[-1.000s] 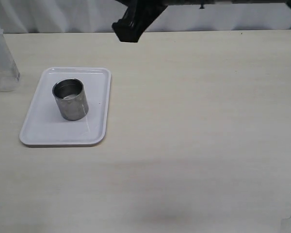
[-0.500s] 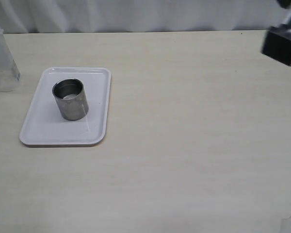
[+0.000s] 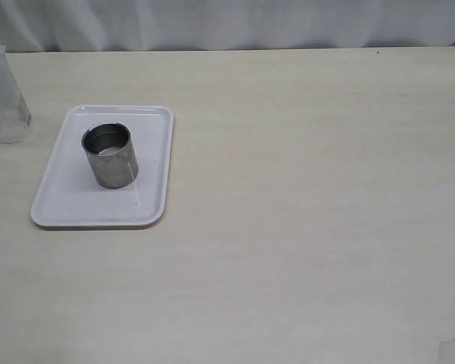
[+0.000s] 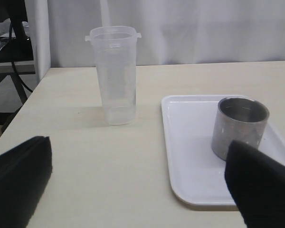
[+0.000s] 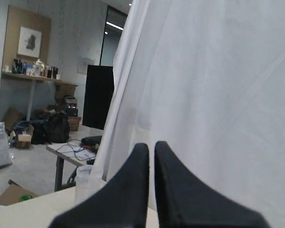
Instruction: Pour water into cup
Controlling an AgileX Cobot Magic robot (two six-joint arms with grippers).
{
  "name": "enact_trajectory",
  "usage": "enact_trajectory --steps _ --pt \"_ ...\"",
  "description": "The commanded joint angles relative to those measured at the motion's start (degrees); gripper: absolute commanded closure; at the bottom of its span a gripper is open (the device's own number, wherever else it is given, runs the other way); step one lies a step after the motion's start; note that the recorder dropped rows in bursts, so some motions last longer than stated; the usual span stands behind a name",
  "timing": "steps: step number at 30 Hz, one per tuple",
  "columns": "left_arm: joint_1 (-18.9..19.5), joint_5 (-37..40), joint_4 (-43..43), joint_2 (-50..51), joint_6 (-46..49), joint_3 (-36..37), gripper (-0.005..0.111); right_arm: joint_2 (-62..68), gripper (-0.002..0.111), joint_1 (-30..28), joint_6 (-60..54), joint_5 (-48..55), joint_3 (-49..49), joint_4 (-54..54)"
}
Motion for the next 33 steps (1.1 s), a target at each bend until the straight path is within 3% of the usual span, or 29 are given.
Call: enact_trajectory --steps 1,33 --pt "-0.5 -0.5 -0.1 -0.1 -0.1 0.2 0.015 -4.3 0.104 -0.2 2.5 0.5 0.8 -0.2" --pt "-0.5 -0.5 -0.1 -0.1 -0.1 0.2 0.015 -10.4 0.104 0.0 3.4 0.5 1.0 -0.2"
